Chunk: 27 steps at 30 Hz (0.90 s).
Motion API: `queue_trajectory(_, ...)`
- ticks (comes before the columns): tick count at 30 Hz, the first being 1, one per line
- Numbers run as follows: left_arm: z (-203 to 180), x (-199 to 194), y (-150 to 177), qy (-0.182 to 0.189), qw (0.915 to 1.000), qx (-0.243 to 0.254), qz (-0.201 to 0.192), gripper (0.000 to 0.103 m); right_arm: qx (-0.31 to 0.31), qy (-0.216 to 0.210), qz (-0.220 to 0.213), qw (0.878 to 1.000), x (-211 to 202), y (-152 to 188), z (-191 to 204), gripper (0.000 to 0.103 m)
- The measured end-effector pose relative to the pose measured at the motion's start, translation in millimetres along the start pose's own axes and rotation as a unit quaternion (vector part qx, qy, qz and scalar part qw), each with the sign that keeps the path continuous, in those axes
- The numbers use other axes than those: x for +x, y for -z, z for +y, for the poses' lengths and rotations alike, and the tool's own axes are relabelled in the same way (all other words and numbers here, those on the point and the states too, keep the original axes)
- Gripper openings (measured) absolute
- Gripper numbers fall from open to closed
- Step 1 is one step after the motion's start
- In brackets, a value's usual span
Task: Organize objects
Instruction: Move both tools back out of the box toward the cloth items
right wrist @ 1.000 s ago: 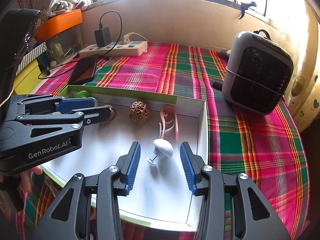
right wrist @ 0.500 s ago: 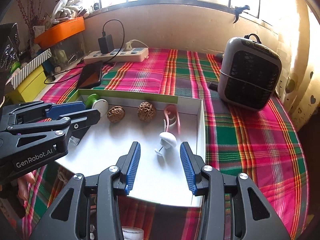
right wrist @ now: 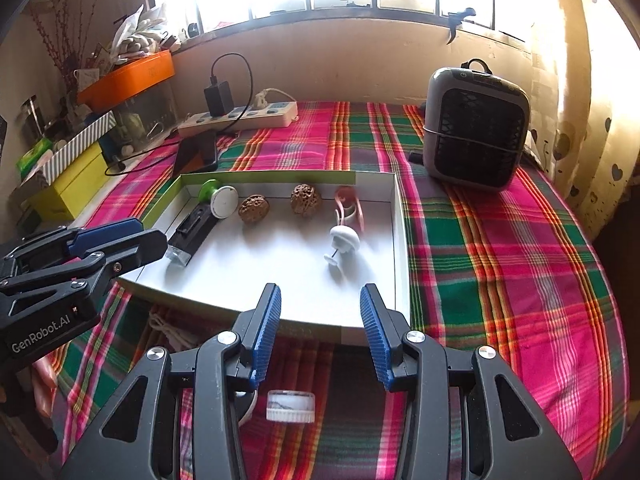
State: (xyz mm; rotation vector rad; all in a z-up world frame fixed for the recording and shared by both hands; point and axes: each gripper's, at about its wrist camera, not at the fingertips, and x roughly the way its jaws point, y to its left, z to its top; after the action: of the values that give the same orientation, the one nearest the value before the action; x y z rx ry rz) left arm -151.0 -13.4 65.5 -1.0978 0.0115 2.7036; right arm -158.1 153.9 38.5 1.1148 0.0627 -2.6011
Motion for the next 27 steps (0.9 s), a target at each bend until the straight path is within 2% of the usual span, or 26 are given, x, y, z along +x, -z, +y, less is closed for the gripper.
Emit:
queue_trajectory(12, -2, -17, 29, -0.029, 0.9995, 0.002, -0.011, 0.031, -0.002, -0.003, -0.004, 1.0, -16, 22, -1, 0.043)
queue_trajectory(15, 0, -19, 34, -0.011, 0.9999, 0.0, -0.01, 0.031, -0.004, 0.0, -0.004, 1.0, -18, 27, -2, 0.043)
queue_trajectory(27, 17, -20, 53, 0.013, 0.9996, -0.025, 0.004, 0.031, -0.01, -0.01, 0.006, 1.0, -20, 40, -4, 0.043)
